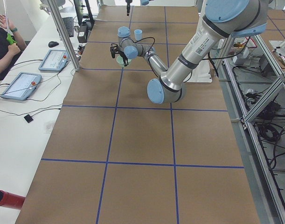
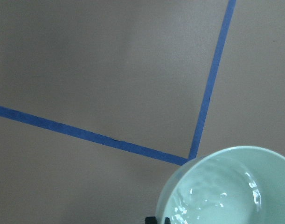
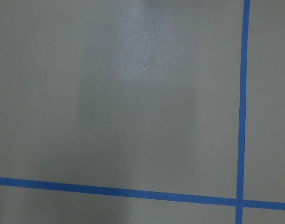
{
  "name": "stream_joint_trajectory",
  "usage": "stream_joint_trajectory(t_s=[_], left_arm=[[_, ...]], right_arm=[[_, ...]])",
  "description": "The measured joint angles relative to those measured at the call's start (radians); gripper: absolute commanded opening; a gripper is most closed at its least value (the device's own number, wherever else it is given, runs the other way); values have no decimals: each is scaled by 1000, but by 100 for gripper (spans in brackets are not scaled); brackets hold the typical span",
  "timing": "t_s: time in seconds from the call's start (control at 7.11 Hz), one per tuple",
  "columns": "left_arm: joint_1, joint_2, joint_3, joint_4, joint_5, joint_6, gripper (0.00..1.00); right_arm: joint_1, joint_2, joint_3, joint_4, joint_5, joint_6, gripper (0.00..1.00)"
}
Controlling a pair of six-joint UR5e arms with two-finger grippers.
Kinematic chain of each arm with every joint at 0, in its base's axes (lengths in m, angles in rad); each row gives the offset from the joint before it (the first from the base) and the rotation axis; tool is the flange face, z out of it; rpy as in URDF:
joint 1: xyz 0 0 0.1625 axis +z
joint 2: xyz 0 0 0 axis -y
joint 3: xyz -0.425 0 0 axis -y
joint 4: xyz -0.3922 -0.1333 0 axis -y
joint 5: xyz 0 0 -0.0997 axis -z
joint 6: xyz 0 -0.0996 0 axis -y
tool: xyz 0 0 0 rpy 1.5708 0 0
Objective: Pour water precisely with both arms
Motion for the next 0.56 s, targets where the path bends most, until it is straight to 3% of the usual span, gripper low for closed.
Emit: stream_joint_trajectory(t_s=[0.28,0.56], left_arm=[[-55,221,-202,60,-11,179,0],[-99,473,-351,9,-26,306,0]], right_arm=[[18,5,5,-34,48,-26,100],[23,-1,7,-38,60,-44,100]])
